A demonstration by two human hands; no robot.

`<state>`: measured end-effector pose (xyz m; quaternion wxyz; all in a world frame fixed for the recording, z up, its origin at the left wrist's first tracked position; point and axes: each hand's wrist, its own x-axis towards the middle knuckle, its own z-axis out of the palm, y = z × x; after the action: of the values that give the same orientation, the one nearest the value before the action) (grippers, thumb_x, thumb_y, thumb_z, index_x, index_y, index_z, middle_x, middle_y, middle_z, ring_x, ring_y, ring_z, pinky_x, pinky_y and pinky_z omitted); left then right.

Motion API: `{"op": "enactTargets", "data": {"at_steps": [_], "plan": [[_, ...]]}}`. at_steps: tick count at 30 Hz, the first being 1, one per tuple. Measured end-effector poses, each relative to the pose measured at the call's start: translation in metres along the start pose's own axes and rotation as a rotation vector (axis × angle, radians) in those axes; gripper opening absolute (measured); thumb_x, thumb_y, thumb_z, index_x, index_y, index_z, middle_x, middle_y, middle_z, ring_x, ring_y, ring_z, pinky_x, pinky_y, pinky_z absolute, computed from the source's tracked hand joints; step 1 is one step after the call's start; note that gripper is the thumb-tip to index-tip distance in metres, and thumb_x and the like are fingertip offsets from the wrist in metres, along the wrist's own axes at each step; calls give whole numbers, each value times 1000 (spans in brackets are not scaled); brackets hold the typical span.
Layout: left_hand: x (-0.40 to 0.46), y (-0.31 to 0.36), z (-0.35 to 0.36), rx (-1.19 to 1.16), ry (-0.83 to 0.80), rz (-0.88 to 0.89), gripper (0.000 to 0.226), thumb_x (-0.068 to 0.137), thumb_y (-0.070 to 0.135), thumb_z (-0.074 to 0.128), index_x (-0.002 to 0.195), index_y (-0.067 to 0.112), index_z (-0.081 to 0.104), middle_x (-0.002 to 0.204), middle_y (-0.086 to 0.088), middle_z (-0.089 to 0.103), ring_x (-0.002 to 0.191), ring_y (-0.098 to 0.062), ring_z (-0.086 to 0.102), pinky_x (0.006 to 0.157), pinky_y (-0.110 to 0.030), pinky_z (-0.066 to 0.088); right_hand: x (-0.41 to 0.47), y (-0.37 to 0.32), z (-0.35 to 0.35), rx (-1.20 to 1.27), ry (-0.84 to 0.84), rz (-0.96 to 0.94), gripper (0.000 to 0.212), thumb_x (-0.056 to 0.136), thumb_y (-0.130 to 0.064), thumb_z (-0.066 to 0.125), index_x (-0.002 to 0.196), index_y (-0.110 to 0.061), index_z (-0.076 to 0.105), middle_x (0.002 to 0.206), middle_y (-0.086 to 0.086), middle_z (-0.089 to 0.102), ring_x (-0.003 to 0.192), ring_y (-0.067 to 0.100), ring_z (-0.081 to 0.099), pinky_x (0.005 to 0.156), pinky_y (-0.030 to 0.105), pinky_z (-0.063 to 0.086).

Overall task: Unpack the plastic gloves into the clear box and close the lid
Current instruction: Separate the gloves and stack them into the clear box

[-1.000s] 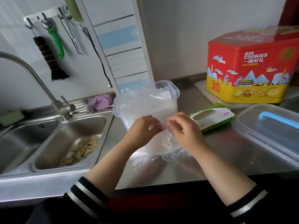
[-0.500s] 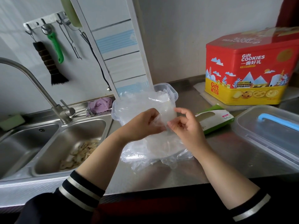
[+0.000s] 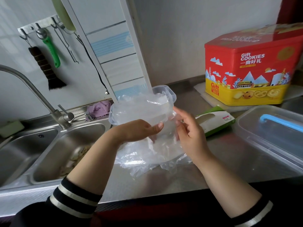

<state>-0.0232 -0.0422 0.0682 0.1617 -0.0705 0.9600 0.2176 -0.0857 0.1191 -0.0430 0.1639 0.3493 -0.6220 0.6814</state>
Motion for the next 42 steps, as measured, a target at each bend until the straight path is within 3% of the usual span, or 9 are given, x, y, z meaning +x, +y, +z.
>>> {"op": "enactTargets", "data": {"at_steps": [5, 9, 12, 17, 23, 27, 31, 35, 42], "plan": [[2, -6, 6, -376, 195, 140, 38, 76, 50, 63, 85, 14, 69, 85, 1, 74, 81, -12, 65, 88, -33, 48, 2, 3, -1, 53, 62, -112, 40, 93, 14, 42, 117, -10, 63, 97, -5, 63, 50, 11, 46, 55, 22, 45], [5, 4, 10, -712, 495, 303, 6, 87, 17, 65, 89, 13, 61, 66, 1, 68, 48, -8, 50, 51, -18, 43, 4, 2, -4, 45, 71, -116, 38, 90, 18, 42, 110, -3, 66, 110, 8, 64, 51, 12, 49, 54, 23, 46], [7, 12, 5, -696, 557, 358, 18, 95, 9, 57, 105, 22, 51, 73, 0, 70, 43, -8, 36, 42, -14, 32, 4, 1, -4, 59, 118, -100, 36, 92, 13, 45, 114, -7, 66, 116, 6, 62, 50, 15, 48, 54, 21, 47], [14, 13, -16, -540, 557, 449, 27, 98, -6, 40, 87, 16, 52, 88, 0, 73, 38, -9, 27, 38, -15, 27, 8, -2, -6, 101, 240, 31, 33, 94, -2, 55, 124, -18, 58, 115, 0, 63, 54, 12, 54, 56, 20, 49], [25, 0, -58, -442, 592, 359, 37, 98, -2, 41, 111, 18, 70, 50, 14, 46, 42, -9, 24, 42, -16, 25, 8, 2, -4, 36, 247, 105, 34, 91, -30, 56, 125, -29, 54, 120, -17, 60, 57, 24, 51, 58, 42, 53], [40, -20, -83, -268, 492, 243, 30, 91, 12, 63, 112, 32, 69, 109, 24, 67, 48, -7, 34, 44, -12, 31, 6, 4, -2, -19, 191, 119, 38, 92, -12, 60, 125, -30, 53, 118, -21, 57, 58, 20, 48, 58, 42, 53], [65, -37, -90, -29, 360, 132, 33, 82, 26, 76, 113, 34, 67, 116, 26, 63, 97, 0, 60, 59, -16, 49, 4, 6, 0, -57, 136, 86, 36, 92, -16, 61, 125, -27, 53, 116, -13, 58, 55, 13, 45, 58, 28, 51], [87, -51, -76, 174, 279, 142, 45, 76, 26, 80, 118, 24, 63, 114, 8, 64, 111, -12, 57, 98, -24, 41, 5, 9, 2, -115, 94, 55, 38, 90, -34, 54, 125, -20, 55, 113, -9, 59, 54, 9, 42, 58, 17, 43], [82, -66, -63, 688, 426, 106, 35, 78, 50, 71, 110, 39, 62, 149, 3, 23, 134, -26, 23, 111, -44, 24, 4, 10, 2, -237, 4, 87, 31, 86, -46, 50, 107, -25, 61, 92, -17, 59, 68, 9, 54, 61, 20, 48]]}}
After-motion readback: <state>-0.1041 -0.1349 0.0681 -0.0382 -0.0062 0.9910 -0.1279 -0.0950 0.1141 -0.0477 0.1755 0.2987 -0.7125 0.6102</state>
